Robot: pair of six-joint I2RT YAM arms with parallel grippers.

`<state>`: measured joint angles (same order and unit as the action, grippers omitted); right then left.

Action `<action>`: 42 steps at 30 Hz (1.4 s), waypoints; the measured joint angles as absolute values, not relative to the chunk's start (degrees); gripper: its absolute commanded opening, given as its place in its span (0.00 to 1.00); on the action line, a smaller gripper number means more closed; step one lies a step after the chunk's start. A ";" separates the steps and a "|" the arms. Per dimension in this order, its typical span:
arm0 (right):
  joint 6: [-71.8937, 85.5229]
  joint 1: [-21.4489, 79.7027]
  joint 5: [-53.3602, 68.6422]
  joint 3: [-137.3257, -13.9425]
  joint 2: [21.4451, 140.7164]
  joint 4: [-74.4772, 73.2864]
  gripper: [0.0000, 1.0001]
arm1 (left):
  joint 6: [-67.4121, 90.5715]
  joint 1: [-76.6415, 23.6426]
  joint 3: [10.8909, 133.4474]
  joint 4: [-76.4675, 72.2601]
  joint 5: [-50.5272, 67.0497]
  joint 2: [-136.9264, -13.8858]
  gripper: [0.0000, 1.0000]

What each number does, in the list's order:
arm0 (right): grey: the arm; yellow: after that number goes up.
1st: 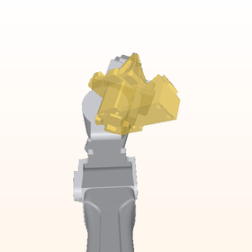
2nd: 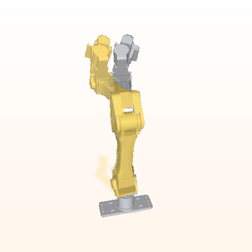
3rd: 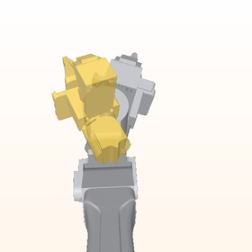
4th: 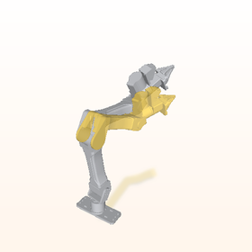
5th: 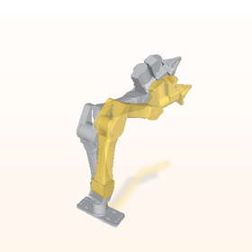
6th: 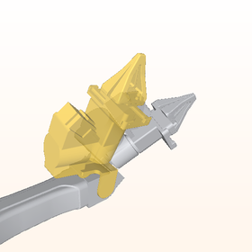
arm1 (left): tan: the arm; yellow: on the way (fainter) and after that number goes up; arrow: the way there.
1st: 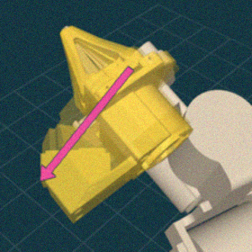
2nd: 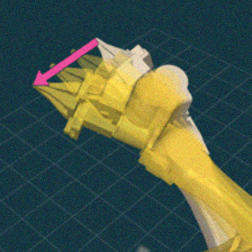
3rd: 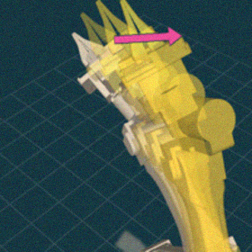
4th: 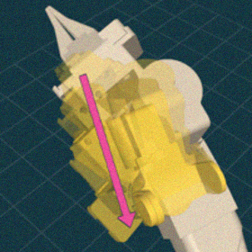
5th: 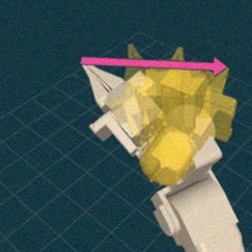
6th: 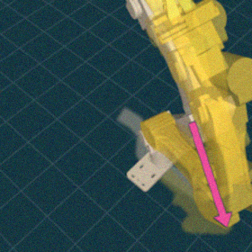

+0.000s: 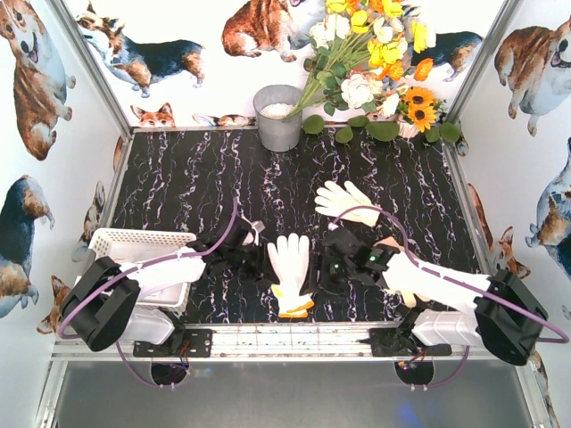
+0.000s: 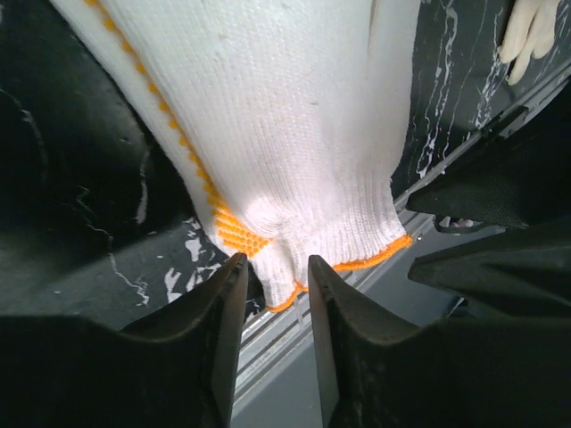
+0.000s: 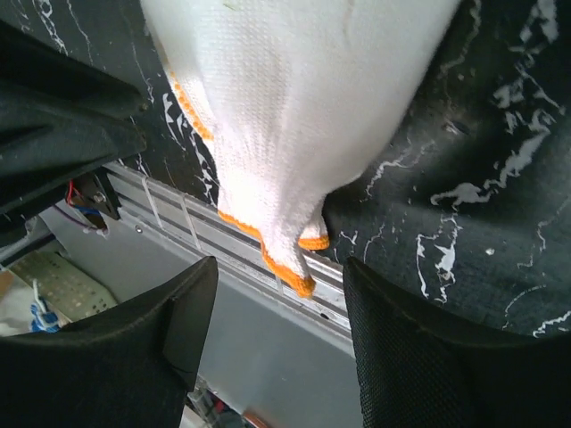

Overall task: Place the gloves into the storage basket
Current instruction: Pair the glove with the glove.

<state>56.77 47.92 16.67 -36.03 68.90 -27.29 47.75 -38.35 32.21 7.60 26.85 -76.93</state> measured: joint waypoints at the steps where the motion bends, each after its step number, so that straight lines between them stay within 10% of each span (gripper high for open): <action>1: 57.74 48.18 16.51 -35.27 68.07 -27.18 0.60 | 48.12 -38.98 32.18 7.49 26.87 -76.99 0.24; 11: 64.38 49.36 16.29 -32.56 67.29 -22.33 0.51 | 51.05 -40.88 30.94 3.90 26.50 -79.59 0.05; 23: 67.92 51.66 15.42 -29.45 69.76 -15.88 0.47 | 49.43 -41.41 31.14 2.98 26.52 -84.93 0.07; 29: 70.85 51.66 15.16 -26.44 70.32 -12.43 0.23 | 48.66 -41.41 31.33 2.55 27.11 -85.56 0.07; 42: 76.12 51.92 14.70 -26.44 67.88 -7.11 0.13 | 49.12 -41.45 35.73 -1.19 29.23 -91.13 0.12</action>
